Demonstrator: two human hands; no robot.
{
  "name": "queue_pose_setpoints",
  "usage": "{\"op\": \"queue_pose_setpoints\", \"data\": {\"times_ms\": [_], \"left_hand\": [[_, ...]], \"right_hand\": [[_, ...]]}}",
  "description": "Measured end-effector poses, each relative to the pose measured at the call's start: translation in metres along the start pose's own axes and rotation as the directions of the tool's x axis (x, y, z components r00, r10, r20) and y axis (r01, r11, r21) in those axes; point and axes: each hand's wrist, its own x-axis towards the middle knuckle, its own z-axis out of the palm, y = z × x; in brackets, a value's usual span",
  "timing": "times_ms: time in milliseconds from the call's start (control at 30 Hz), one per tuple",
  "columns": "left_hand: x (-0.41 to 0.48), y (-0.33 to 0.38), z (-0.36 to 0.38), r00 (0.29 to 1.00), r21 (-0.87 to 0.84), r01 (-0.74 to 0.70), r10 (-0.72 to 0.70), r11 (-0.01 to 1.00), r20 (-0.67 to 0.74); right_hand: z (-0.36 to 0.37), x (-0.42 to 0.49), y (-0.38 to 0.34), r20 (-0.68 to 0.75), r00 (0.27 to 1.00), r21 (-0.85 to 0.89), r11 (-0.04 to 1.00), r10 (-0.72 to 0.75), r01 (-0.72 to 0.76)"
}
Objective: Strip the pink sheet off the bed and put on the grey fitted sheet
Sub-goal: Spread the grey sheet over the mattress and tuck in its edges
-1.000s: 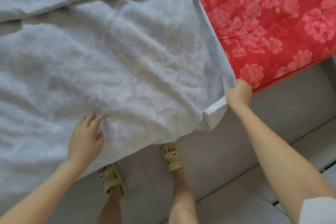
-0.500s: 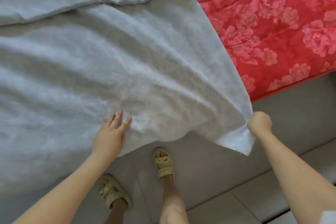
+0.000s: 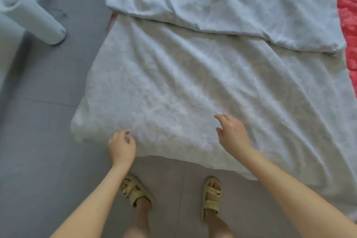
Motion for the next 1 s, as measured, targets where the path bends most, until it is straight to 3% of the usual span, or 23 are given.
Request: {"op": "queue_pose_setpoints", "data": {"times_ms": [100,233,400,567,700,733,867,933,1000], "left_hand": [[0.036,-0.063,-0.046,0.99,-0.053,0.139,-0.14,0.989,-0.011],[0.079,-0.134,-0.094,0.963,-0.106,0.269,-0.264,0.957,0.057],[0.132,-0.191,-0.114,0.938,-0.169,0.324,-0.293,0.931,0.183],[0.173,-0.199,-0.104,0.913,-0.234,0.319,-0.231,0.919,0.336],[0.207,-0.188,-0.089,0.832,-0.496,0.462,-0.165,0.735,0.53],[0.214,-0.187,-0.087,0.814,-0.514,0.479,-0.14,0.712,0.564],[0.226,-0.191,-0.084,0.767,-0.394,0.373,-0.04,0.84,0.641],[0.228,-0.195,-0.089,0.745,-0.392,0.355,-0.004,0.849,0.667],[0.223,-0.197,-0.101,0.778,-0.404,0.266,0.053,0.875,0.626]], "right_hand": [[0.012,0.032,-0.095,0.041,0.996,0.012,0.997,-0.082,0.082],[0.035,0.066,-0.198,0.11,0.992,-0.024,0.998,-0.056,0.059],[0.061,0.096,-0.292,0.176,0.982,-0.057,0.995,-0.075,0.086],[0.076,0.133,-0.348,0.178,0.964,-0.15,0.963,-0.195,0.223],[0.087,0.187,-0.381,0.202,0.924,-0.283,0.884,-0.323,0.371],[0.09,0.202,-0.389,0.222,0.909,-0.324,0.852,-0.354,0.411],[0.1,0.261,-0.418,0.395,0.803,-0.463,0.659,-0.445,0.593],[0.106,0.283,-0.434,0.572,0.719,-0.456,0.576,-0.394,0.679],[0.11,0.296,-0.448,0.727,0.621,-0.437,0.501,-0.293,0.747]]}}
